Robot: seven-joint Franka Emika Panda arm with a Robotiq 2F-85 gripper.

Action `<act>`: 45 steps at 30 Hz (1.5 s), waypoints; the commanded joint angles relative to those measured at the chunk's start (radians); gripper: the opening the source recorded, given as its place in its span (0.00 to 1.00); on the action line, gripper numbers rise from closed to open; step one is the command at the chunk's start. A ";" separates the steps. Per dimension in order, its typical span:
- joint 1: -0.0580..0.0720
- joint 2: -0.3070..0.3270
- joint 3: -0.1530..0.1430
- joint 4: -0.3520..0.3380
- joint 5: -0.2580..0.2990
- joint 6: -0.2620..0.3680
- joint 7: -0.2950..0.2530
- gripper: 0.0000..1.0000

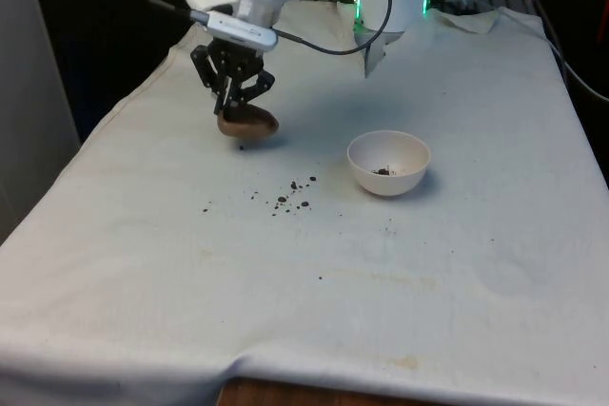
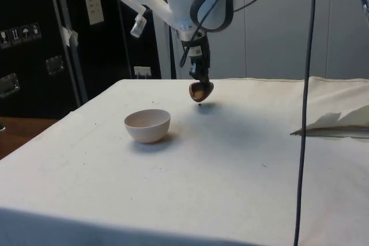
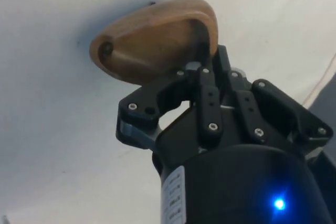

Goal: Pour the coffee beans from the cup into the bowl.

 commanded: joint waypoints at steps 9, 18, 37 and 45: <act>-0.019 0.006 0.011 -0.002 0.114 0.003 -0.107 0.00; -0.020 0.015 0.001 0.006 0.244 -0.002 -0.228 0.00; -0.021 0.043 -0.018 0.021 0.497 -0.008 -0.457 0.00; -0.015 0.058 -0.022 0.027 0.575 -0.018 -0.524 0.01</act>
